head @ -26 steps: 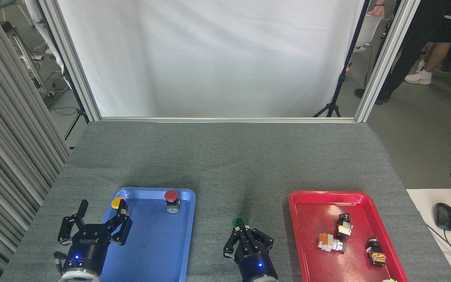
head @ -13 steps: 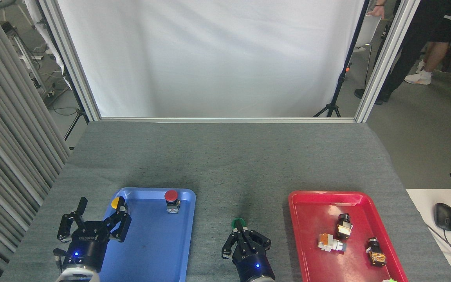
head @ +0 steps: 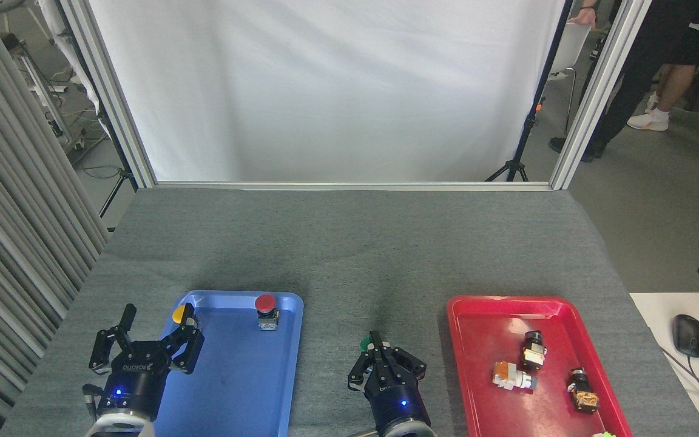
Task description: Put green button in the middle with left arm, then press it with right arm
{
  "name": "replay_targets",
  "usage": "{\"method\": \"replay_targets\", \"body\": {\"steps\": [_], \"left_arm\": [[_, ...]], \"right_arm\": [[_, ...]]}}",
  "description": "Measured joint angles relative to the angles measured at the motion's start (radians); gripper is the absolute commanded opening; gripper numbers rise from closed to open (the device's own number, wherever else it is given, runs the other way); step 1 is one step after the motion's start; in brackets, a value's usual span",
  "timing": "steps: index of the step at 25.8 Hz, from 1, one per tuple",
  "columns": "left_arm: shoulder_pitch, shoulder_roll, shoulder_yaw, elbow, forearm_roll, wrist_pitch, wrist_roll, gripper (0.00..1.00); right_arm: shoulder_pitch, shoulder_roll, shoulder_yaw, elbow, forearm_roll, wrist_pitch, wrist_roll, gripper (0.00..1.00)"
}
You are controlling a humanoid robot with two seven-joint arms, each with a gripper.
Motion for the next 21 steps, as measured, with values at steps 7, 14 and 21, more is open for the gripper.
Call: {"method": "replay_targets", "body": {"steps": [7,14,21], "left_arm": [[0.005,0.001,-0.001,0.002,0.000,0.004,0.001,1.00],[0.010,-0.004,-0.003,-0.004,0.000,-0.008,-0.015,1.00],[0.019,-0.006,-0.002,-0.005,-0.001,-0.009,-0.049,1.00]], "right_arm": [[0.029,-0.006,-0.038,-0.113,0.000,0.015,-0.017,0.94],[0.144,-0.049,-0.143,-0.262,-0.001,-0.032,-0.021,1.00],[0.232,-0.080,-0.261,-0.318,-0.004,-0.083,-0.036,1.00]]}}
